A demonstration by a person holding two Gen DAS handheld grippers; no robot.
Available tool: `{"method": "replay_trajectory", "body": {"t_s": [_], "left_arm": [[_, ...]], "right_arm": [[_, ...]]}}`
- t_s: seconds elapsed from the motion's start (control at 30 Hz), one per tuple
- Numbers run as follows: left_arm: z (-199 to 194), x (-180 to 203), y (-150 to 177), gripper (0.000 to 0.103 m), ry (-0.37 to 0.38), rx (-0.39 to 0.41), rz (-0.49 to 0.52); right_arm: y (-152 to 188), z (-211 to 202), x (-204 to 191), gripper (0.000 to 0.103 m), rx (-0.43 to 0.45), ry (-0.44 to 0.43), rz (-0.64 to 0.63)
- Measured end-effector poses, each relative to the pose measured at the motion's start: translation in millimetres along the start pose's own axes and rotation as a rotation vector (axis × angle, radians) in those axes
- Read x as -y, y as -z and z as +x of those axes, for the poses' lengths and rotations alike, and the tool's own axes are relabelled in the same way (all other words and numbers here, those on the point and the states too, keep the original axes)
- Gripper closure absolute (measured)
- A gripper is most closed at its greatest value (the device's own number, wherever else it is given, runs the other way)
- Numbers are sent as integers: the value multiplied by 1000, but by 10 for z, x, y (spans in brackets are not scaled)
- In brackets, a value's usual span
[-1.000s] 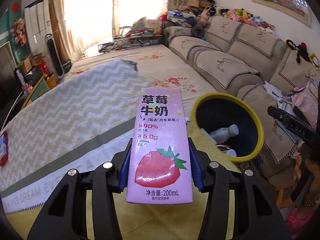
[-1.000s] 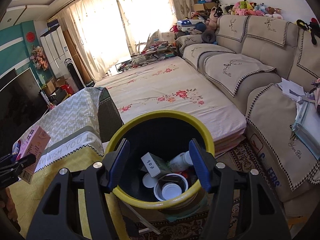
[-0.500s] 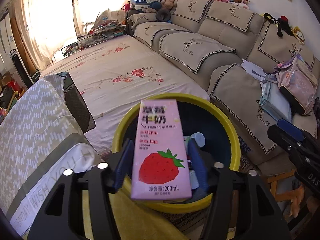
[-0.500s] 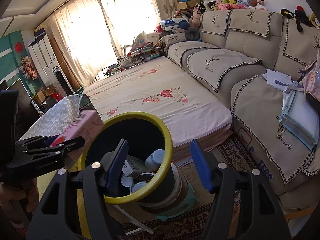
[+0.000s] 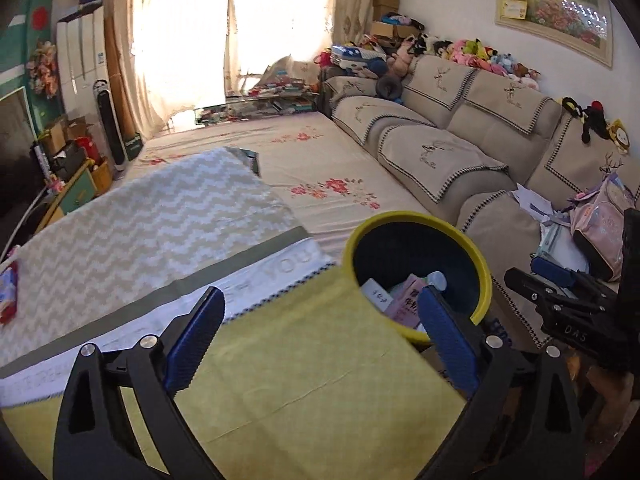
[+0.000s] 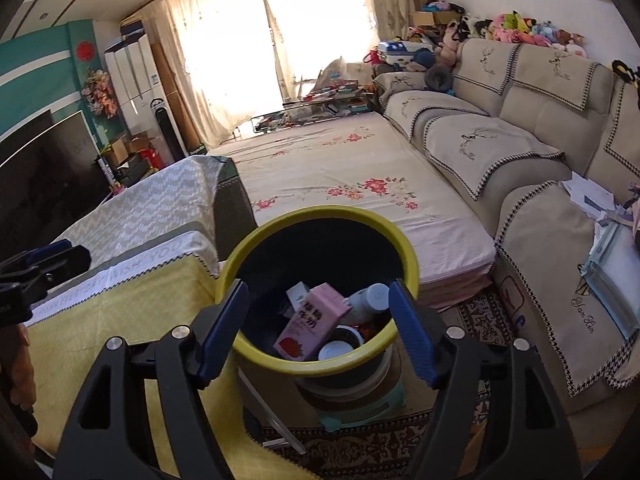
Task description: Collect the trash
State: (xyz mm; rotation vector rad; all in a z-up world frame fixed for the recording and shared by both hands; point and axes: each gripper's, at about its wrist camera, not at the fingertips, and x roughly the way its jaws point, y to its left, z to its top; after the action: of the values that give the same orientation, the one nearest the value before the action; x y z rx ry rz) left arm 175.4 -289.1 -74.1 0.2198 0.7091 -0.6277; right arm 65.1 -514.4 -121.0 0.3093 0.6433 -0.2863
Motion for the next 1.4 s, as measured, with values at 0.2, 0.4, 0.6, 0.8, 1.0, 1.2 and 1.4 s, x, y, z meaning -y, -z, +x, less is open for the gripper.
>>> {"method": "replay_trajectory", "body": {"t_s": [0.2,0.4,0.6,0.8,1.0,1.2,1.4], "left_arm": [[-888,-641,464,5,-153,52,-97],[-1654,-1195,976,5,-304,117,-248],[-2250,-1415,1364,5,-410,166,-320],[-2660,-1284,1538,5,-439,222,-292],[-2821,-1199,1542,5,-450,251,-287],[-2720,-1214,1493,5,-443,222,-306],[-2625,-1244,1482,5,-433,203,-314]], "right_arm": [[44,-210,-501,7,18,-96,-88],[102,-467,-949,7,42,-147,-193],[194,-725,-1188,7,69,-179,-257],[203,-968,-1262,7,113,-179,-265],[190,-1016,-1296,7,119,-173,-268],[209,-988,-1274,7,107,-178,-267],[214,-977,-1285,7,106,-177,-269]]}}
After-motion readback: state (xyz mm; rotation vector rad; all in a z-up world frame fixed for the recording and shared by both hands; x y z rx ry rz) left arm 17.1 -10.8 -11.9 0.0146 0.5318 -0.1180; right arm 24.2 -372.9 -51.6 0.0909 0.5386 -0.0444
